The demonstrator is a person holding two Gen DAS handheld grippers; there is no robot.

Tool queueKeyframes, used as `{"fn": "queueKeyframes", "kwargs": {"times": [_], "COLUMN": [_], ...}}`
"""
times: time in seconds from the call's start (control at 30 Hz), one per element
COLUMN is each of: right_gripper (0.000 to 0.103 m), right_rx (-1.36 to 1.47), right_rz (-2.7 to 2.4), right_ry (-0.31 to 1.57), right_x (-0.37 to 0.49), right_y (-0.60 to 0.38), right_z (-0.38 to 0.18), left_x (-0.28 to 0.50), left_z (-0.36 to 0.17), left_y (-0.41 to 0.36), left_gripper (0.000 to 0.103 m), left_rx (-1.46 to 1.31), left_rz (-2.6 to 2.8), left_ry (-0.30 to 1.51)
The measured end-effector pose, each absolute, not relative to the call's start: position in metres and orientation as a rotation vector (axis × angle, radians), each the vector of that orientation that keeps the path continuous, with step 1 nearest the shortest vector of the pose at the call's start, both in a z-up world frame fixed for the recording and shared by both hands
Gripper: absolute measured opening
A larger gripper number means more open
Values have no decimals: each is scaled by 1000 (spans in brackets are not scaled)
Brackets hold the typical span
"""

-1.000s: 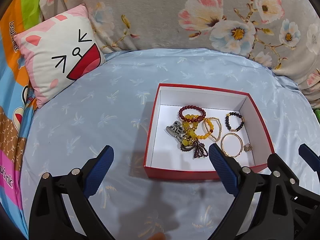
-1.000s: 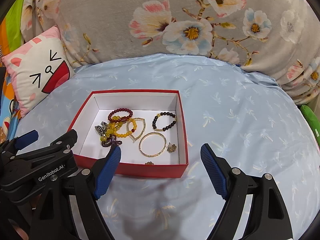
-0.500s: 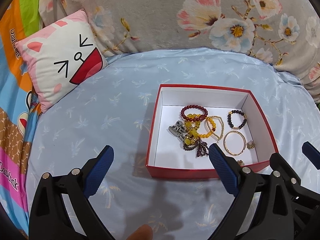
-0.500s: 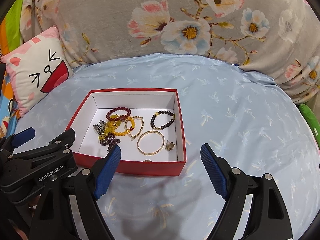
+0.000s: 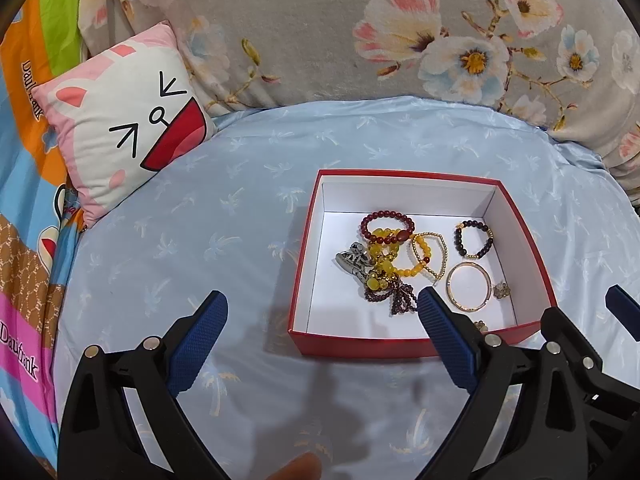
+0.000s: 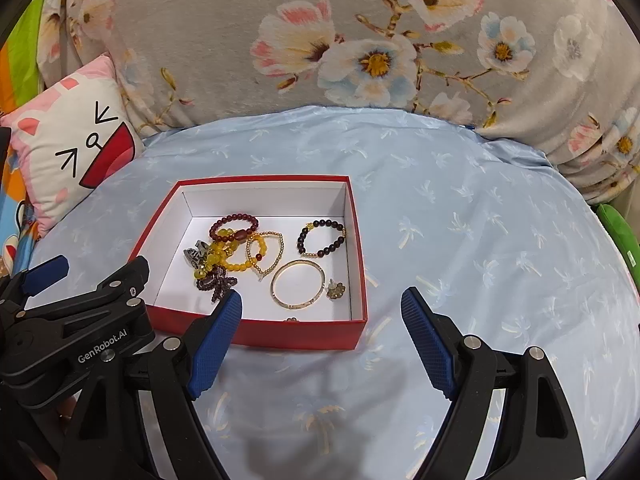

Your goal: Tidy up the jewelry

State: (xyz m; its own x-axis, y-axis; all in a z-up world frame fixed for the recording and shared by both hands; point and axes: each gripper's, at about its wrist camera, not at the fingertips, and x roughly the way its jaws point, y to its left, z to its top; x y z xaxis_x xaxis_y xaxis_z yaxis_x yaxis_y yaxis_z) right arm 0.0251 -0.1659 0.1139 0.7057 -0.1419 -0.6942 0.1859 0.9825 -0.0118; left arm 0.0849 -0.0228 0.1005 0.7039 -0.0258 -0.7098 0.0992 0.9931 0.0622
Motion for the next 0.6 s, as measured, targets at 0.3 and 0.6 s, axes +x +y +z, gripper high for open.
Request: {"fn": "queueKeyframes", "kwargs": {"times": [0.3, 0.6], "right_gripper": [79, 79], "right_rx": [67, 65], "right_rz": [-183, -183], "right_ry": [765, 766], "right_x": [24, 23], "right_y": [-168, -169], "right_z": [113, 113], "left_x": [85, 84], "left_z": [100, 100], "left_y": [-24, -26], "left_gripper": [91, 91], "left_rx": [98, 96], "left_rz": [-70, -71], "left_ry": [786, 789]}}
